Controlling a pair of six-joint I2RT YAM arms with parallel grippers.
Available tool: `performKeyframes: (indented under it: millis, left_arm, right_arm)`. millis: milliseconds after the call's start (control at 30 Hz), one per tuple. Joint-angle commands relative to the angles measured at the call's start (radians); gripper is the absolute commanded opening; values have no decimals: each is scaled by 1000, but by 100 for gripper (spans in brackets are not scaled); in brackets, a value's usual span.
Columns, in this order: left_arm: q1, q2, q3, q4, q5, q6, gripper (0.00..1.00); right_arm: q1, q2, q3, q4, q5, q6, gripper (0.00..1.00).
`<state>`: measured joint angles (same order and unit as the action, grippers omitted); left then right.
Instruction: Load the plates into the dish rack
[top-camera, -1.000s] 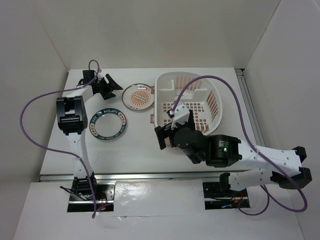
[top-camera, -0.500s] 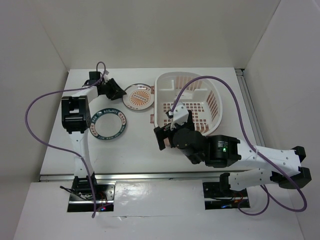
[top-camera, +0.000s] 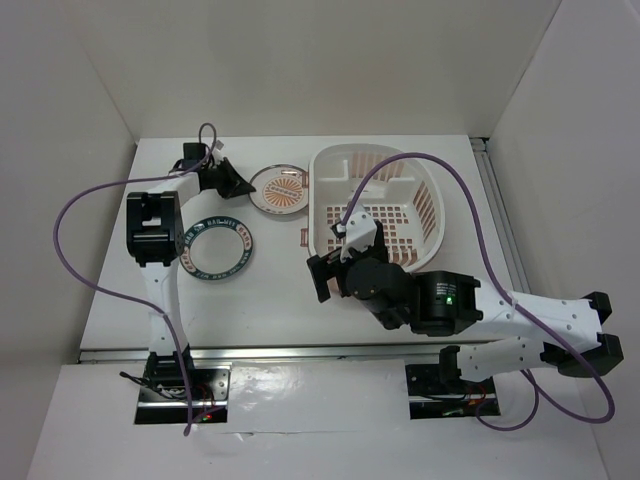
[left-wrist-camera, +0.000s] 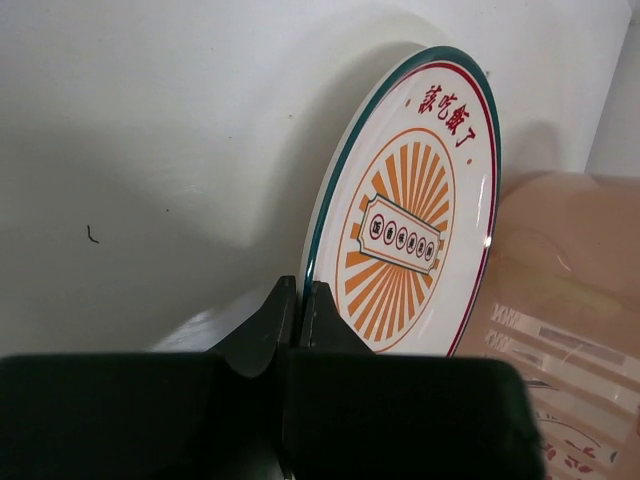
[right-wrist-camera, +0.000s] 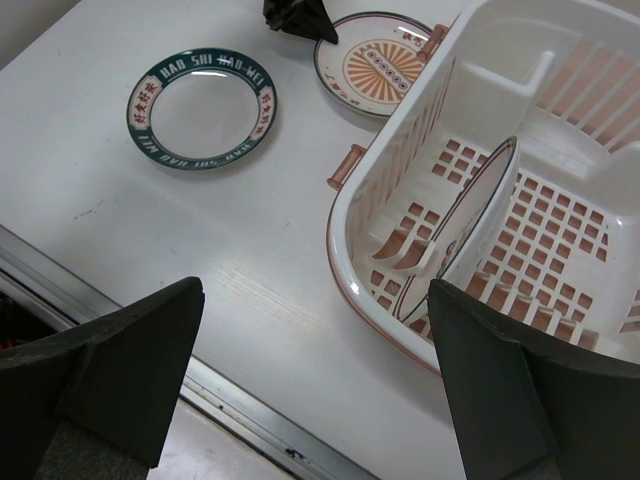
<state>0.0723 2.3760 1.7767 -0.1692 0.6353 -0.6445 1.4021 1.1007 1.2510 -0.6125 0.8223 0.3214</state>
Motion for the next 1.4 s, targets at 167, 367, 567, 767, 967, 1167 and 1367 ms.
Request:
performKeyframes:
  millis: [167, 367, 567, 767, 967, 1167, 1367]
  left_arm:
    - [40, -181, -22, -119, -285, -13, 0]
    - [121, -522, -22, -219, -476, -26, 0]
    - [207, -843, -217, -190, -210, -17, 0]
    - [218, -1221, -466, -61, 65, -17, 0]
    - [169, -1319, -546, 20, 191, -41, 0]
    - [78, -1353, -548, 30, 135, -52, 0]
    - [47, -1327, -569, 62, 121, -57, 0]
  right_arm:
    - [3, -2, 28, 91, 67, -4, 100]
    - [-92, 30, 27, 209, -18, -64, 100]
    - [-375, 141, 158, 347, -492, -148, 100]
    - [-827, 409, 467, 428, -1298, -39, 100]
    - [-901, 491, 476, 531, -1418, 28, 100]
    - [-855, 528, 388, 574, -1407, 51, 100]
    - [-844, 507, 361, 583, -1398, 62, 98]
